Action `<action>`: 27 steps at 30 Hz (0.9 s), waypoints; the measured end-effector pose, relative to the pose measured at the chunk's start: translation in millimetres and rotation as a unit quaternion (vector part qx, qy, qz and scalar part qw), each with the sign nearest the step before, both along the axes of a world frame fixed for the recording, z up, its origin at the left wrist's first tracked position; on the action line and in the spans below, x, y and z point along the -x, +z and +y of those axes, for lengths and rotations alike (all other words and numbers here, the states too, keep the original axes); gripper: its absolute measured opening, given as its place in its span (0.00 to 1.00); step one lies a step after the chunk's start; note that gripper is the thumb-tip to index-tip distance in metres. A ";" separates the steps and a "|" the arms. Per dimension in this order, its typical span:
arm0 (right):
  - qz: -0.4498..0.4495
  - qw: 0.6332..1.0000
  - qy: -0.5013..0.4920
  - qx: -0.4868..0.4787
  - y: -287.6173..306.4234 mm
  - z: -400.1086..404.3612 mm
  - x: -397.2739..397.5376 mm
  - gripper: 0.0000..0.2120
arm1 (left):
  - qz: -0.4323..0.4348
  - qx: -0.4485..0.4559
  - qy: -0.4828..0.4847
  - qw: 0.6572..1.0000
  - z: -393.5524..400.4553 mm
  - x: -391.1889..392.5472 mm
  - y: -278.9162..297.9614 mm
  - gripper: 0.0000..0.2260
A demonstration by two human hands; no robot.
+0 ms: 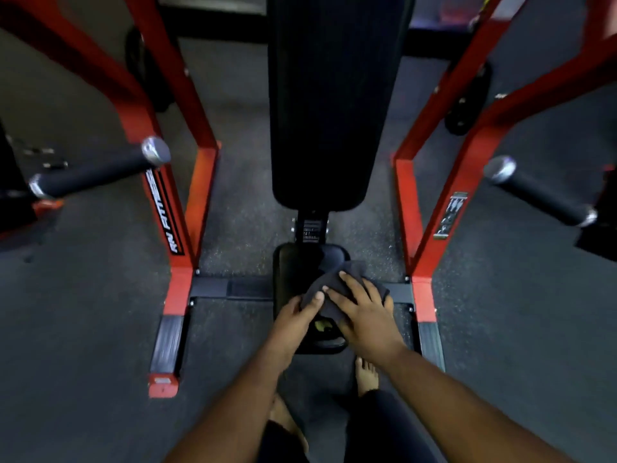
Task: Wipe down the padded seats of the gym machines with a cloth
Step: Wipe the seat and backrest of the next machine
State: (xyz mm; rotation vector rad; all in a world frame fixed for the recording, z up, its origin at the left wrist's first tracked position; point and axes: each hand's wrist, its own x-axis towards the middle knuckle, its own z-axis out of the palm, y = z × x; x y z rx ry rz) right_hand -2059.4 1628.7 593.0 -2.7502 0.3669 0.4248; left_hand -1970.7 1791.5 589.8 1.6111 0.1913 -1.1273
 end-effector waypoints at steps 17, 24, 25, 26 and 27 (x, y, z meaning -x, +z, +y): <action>-0.118 0.959 -0.210 -0.148 153.5 -71.2 -106.7 0.53 | -0.478 -0.044 -0.388 0.787 -69.5 -169.4 230.1 0.11; -0.258 0.931 -0.185 -0.182 198.9 -91.5 -173.5 0.40 | -0.521 0.001 -0.411 0.748 -90.3 -250.0 294.1 0.17; -0.272 0.927 -0.194 -0.171 203.3 -93.0 -184.2 0.35 | -0.532 0.004 -0.407 0.742 -92.1 -265.6 301.2 0.18; -0.295 0.918 -0.207 -0.167 209.1 -93.1 -194.5 0.28 | -0.548 0.004 -0.396 0.737 -94.0 -281.6 307.5 0.20; -0.314 0.905 -0.228 -0.173 215.1 -92.2 -202.4 0.21 | -0.562 0.002 -0.381 0.735 -95.2 -295.5 311.3 0.22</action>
